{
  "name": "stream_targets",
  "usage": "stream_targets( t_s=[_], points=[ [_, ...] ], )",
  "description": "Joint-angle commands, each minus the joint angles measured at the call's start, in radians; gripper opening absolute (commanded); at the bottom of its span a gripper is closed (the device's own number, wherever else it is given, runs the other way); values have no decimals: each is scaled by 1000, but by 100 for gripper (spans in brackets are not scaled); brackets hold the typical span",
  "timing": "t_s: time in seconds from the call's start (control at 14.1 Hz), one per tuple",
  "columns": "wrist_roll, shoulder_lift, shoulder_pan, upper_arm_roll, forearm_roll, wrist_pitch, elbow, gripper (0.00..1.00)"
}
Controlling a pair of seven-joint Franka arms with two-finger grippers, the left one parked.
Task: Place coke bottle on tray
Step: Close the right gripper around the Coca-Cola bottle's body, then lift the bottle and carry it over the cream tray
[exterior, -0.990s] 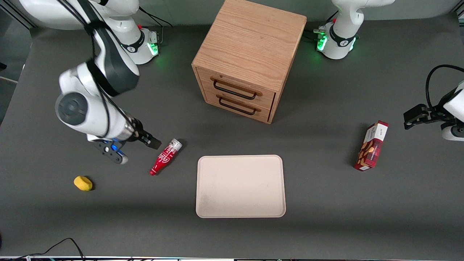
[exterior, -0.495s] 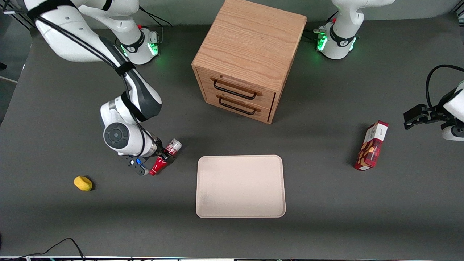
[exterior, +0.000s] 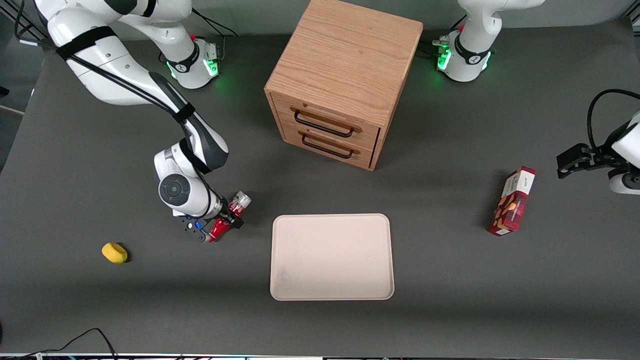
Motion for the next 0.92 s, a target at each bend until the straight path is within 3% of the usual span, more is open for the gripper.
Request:
stream_targets(
  t_s=[0.0,0.14,0.21,0.49,0.71,0.85],
  points=[
    [35,10,19,-21,-27,21,0,89],
    [35,13,19,-21,-27,37,-2,80],
    [35,19,20,-21,-27,48,-2,70],
    [29,24,20,-21,-25,59,1,3],
    [16,1,20,-19,-24,45,21,0],
    [-27,-7,20,-10,-24,-40,93,0]
  ],
)
